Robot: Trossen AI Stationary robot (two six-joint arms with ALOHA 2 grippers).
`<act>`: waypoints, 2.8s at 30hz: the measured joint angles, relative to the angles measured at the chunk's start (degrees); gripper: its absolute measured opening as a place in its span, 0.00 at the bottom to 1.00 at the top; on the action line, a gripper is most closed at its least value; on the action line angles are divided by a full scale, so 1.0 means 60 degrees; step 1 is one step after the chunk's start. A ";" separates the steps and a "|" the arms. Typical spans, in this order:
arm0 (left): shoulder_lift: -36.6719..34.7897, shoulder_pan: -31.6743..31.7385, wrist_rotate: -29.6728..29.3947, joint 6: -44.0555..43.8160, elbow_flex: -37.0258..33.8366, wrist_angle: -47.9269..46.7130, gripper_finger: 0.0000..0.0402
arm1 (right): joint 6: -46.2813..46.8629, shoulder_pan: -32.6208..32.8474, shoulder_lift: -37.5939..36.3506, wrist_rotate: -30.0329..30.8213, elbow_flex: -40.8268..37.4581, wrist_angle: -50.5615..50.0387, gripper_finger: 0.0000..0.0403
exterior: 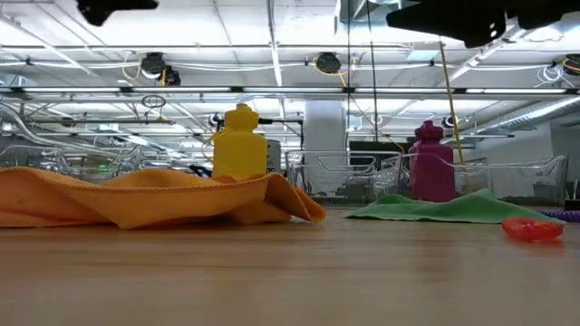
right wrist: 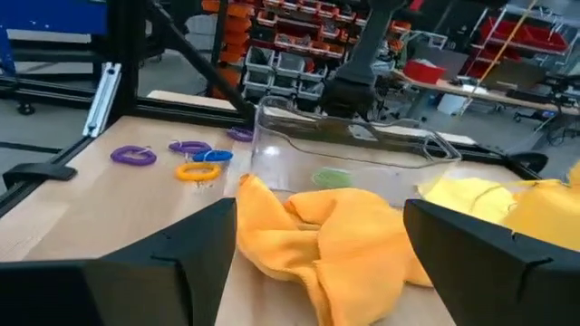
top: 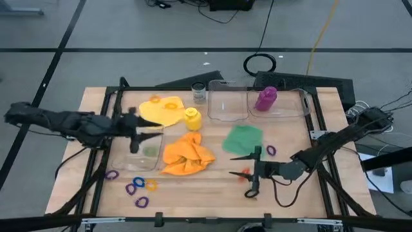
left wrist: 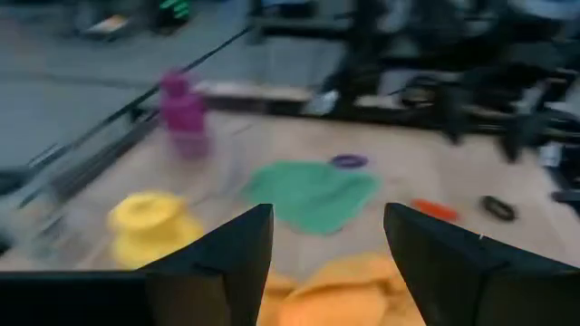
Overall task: Pick & Place Sports Items
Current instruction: Put the purple spring keychain into the bottom transparent bin
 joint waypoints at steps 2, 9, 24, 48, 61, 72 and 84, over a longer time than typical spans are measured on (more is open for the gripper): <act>0.0262 -0.0048 0.0458 0.0526 -0.0493 0.1187 0.45 | 0.0215 -0.0027 -0.0294 -0.0004 0.0000 -0.0580 0.59; 0.1771 -0.0052 0.1839 0.1356 -0.2613 0.6496 0.45 | 0.1419 -0.0028 -0.1431 -0.0034 0.0000 -0.3364 0.59; 0.6765 -0.0638 0.3369 0.1123 -0.2033 1.0785 0.45 | 0.6134 -0.0044 -0.2413 -0.1291 0.0000 -1.0256 0.59; 0.7490 -0.0354 0.3686 0.2110 -0.0777 0.9827 0.45 | 0.9164 -0.1530 -0.2409 -0.2559 -0.1370 -1.2552 0.59; 0.7490 0.0334 0.4030 0.2051 -0.0777 0.9495 0.45 | 0.8452 -0.3069 -0.2455 -0.3698 -0.2733 -1.0581 0.52; 0.7486 0.0345 0.4189 0.2056 -0.0777 0.9495 0.45 | 0.6964 -0.3141 -0.2433 -0.3751 -0.3044 -0.9734 0.06; 0.7482 0.0345 0.3849 0.2175 -0.0777 0.9506 0.45 | 0.2789 -0.3125 -0.2384 -0.3504 -0.1132 -0.7589 0.03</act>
